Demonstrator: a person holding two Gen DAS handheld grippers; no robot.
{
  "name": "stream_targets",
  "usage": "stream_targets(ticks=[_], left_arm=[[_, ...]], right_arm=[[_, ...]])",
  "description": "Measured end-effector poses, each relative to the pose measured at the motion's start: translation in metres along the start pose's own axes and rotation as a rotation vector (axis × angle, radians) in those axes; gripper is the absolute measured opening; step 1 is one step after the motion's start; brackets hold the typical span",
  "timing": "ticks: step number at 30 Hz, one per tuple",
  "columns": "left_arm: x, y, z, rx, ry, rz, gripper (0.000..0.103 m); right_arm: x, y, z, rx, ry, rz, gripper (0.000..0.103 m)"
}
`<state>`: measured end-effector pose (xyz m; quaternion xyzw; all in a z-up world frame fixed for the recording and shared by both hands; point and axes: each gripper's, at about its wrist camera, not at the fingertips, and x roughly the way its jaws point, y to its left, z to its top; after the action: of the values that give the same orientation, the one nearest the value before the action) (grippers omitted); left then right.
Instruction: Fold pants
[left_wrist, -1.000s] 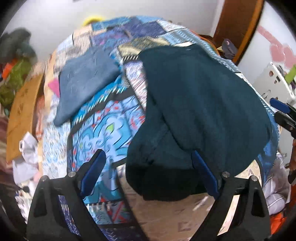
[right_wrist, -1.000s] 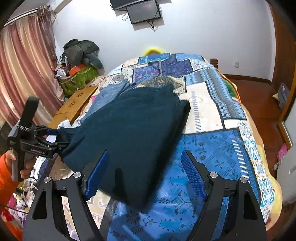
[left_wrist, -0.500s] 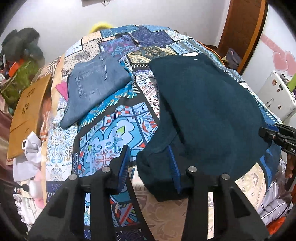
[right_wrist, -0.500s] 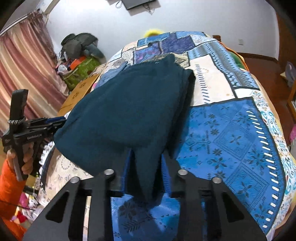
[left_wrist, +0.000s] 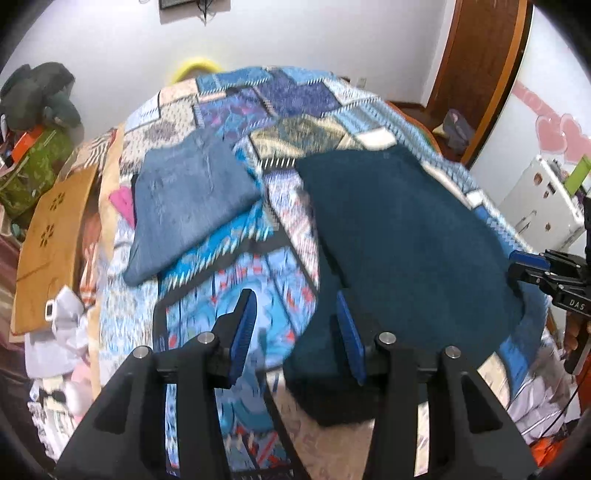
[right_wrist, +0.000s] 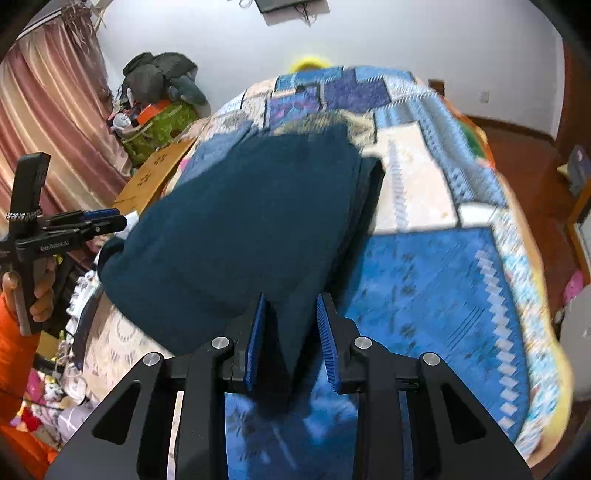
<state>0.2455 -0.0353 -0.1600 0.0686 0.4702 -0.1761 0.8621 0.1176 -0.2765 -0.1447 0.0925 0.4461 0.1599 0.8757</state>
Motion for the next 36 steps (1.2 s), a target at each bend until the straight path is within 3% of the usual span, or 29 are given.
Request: stream_targets(ticks=[4,6,8,12,18,20,25,28,30,32,36], left_arm=[[0.004,0.002,0.035,0.002,-0.05,0.007,0.071],[0.011,0.002,0.055,0.003,-0.074,-0.007,0.076],[0.022,0.001,0.072,0.007,-0.072,-0.014,0.088],[0.059,0.001,0.102,0.021,-0.031,-0.018,0.089],[0.124,0.011,0.126,-0.03,0.1,-0.096,0.089],[0.144,0.011,0.13,-0.032,0.141,-0.12,0.076],[0.179,0.004,0.132,-0.029,0.228,-0.229,0.068],[0.192,0.001,0.135,-0.052,0.265,-0.313,0.063],[0.192,0.001,0.138,-0.038,0.257,-0.319,0.057],[0.186,0.001,0.139,-0.021,0.227,-0.304,0.044],[0.17,-0.005,0.145,0.031,0.132,-0.255,0.034]], right_arm=[[-0.001,-0.01,0.027,-0.009,-0.061,-0.025,0.038],[0.004,-0.015,0.039,-0.013,-0.074,-0.035,0.038],[0.014,-0.022,0.053,-0.018,-0.075,-0.046,0.041],[0.034,-0.03,0.075,-0.028,-0.067,-0.056,0.045],[0.076,-0.044,0.105,-0.028,-0.012,-0.033,0.045],[0.089,-0.045,0.113,-0.044,0.002,-0.025,0.045],[0.122,-0.051,0.126,-0.042,0.062,-0.006,0.044],[0.138,-0.057,0.128,-0.025,0.1,0.011,0.036],[0.141,-0.058,0.126,-0.032,0.099,0.016,0.027],[0.138,-0.059,0.127,-0.045,0.084,0.009,0.02],[0.128,-0.054,0.127,-0.098,0.03,-0.021,0.016]])
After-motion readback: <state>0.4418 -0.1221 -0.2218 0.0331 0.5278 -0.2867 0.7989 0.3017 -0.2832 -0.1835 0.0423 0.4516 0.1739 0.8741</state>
